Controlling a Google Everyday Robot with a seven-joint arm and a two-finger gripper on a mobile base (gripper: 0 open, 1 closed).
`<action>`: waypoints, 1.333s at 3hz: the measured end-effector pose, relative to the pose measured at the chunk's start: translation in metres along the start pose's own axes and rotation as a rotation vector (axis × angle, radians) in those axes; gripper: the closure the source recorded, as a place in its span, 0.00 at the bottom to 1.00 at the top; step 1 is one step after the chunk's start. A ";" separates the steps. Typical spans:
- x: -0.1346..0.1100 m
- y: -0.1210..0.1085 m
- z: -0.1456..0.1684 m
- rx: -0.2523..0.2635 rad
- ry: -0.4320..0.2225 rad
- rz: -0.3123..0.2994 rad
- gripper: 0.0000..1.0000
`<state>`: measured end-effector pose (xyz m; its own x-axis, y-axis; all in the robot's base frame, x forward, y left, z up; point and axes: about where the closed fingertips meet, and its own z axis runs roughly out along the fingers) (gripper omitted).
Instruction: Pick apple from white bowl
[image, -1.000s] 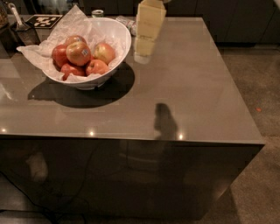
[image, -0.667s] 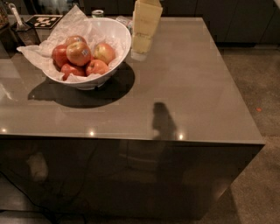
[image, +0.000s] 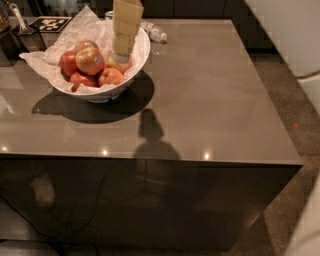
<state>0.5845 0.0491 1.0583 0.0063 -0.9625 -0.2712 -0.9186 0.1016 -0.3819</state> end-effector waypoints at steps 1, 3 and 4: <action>-0.034 -0.015 0.020 -0.017 -0.008 -0.046 0.00; -0.060 -0.028 0.028 0.013 -0.072 -0.050 0.00; -0.085 -0.043 0.053 -0.008 -0.106 -0.051 0.00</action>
Offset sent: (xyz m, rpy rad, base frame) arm 0.0174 0.0298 -0.0020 -0.0097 0.0044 0.0395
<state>0.6442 0.1402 1.0511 0.0942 -0.9342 -0.3441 -0.9191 0.0512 -0.3906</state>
